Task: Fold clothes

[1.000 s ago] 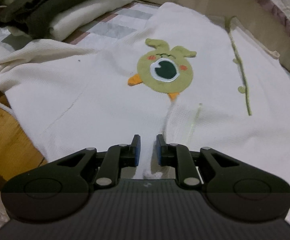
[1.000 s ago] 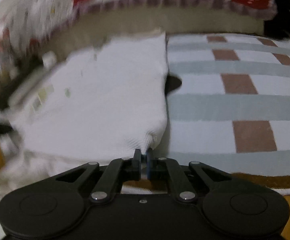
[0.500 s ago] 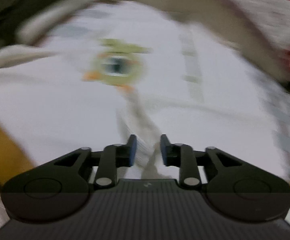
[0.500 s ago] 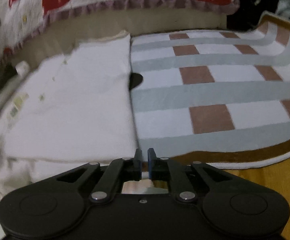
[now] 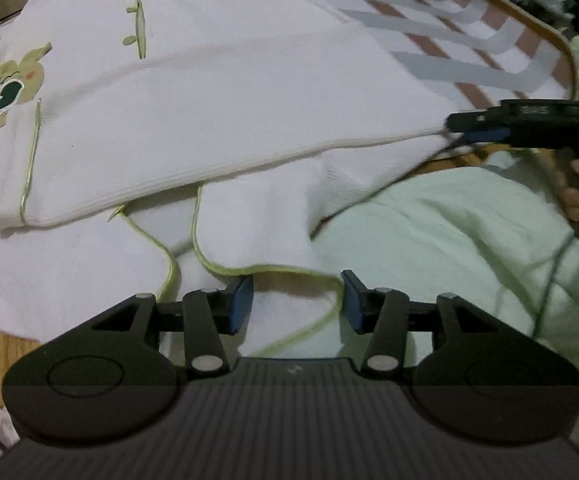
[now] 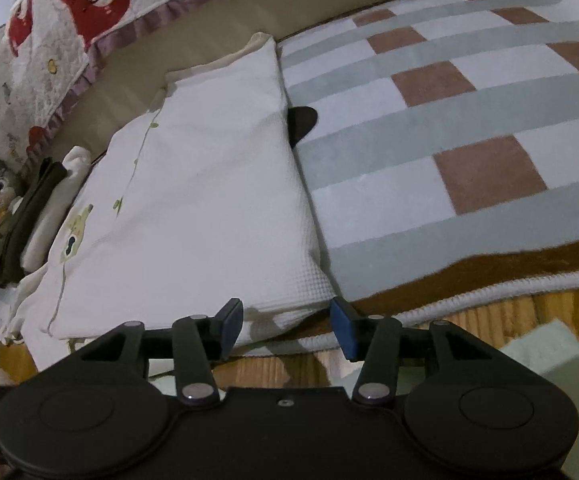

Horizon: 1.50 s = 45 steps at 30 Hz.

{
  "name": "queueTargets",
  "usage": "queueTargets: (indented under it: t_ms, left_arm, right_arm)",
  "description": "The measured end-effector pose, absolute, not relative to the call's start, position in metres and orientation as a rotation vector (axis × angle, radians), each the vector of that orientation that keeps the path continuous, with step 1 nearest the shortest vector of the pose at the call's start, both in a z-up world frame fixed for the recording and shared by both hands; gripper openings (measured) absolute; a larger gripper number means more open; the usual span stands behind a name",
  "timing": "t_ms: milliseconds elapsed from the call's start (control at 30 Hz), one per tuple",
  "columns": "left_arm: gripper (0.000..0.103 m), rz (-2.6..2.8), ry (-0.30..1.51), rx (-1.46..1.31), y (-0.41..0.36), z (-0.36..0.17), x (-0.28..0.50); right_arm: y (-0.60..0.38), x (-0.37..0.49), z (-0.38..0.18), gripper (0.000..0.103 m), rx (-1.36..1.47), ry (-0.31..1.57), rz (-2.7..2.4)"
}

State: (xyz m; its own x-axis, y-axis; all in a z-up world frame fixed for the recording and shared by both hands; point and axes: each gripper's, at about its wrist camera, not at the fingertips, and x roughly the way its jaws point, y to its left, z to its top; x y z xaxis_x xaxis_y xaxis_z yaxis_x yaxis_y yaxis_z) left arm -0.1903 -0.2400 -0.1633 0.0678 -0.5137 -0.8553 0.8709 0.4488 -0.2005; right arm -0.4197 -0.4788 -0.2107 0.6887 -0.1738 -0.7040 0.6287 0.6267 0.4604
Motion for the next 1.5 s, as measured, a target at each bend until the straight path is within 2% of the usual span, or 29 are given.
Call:
queueTargets:
  t_ms: [33, 67, 100, 300, 467, 633, 700, 767, 800, 933, 1000, 1267, 1467, 1500]
  left_arm:
    - [0.007, -1.078, 1.052, 0.415, -0.240, -0.162, -0.189]
    - [0.007, -1.065, 1.047, 0.413, -0.240, -0.161, -0.188]
    - [0.006, -1.068, 1.061, 0.383, -0.235, -0.156, -0.185]
    - [0.006, -1.137, 1.060, 0.278, -0.204, -0.126, -0.184]
    - [0.006, -1.124, 1.182, 0.326, -0.219, -0.161, -0.189]
    - [0.008, -1.117, 1.210, 0.335, -0.222, -0.166, -0.189]
    - [0.015, -1.117, 1.194, 0.343, -0.222, -0.163, -0.191]
    - [0.040, -1.107, 1.157, 0.331, -0.219, -0.155, -0.190]
    - [0.044, -1.088, 1.121, 0.309, -0.215, -0.146, -0.185]
    - [0.046, -0.988, 0.993, 0.175, -0.190, -0.107, -0.145]
    - [0.048, -0.858, 0.985, 0.089, -0.170, -0.093, -0.106]
    - [0.050, -0.396, 0.907, -0.177, -0.046, -0.045, 0.060]
    - [0.050, -0.176, 0.820, -0.273, 0.075, -0.061, 0.134]
    - [0.050, -0.176, 0.796, -0.269, 0.090, -0.069, 0.142]
  right_arm:
    - [-0.477, -0.417, -0.210, 0.040, 0.734, 0.665, -0.497]
    - [-0.476, -0.415, -0.209, 0.022, 0.699, 0.663, -0.493]
    - [-0.475, -0.414, -0.207, 0.008, 0.672, 0.657, -0.491]
    - [-0.464, -0.424, -0.177, 0.006, 0.589, 0.611, -0.541]
    - [-0.462, -0.419, -0.186, 0.006, 0.552, 0.681, -0.562]
    - [-0.461, -0.414, -0.198, 0.007, 0.516, 0.756, -0.582]
    - [-0.462, -0.412, -0.199, 0.011, 0.510, 0.772, -0.587]
    - [-0.466, -0.410, -0.192, 0.023, 0.524, 0.757, -0.586]
    - [-0.468, -0.409, -0.188, 0.029, 0.531, 0.749, -0.586]
    - [-0.476, -0.405, -0.174, 0.039, 0.559, 0.718, -0.585]
    - [-0.480, -0.404, -0.167, 0.043, 0.573, 0.702, -0.584]
    - [-0.497, -0.311, -0.111, 0.045, 0.404, 0.752, -0.370]
    - [-0.502, -0.224, -0.062, 0.049, 0.449, 0.748, -0.181]
    - [-0.501, -0.208, -0.058, 0.053, 0.458, 0.751, -0.139]
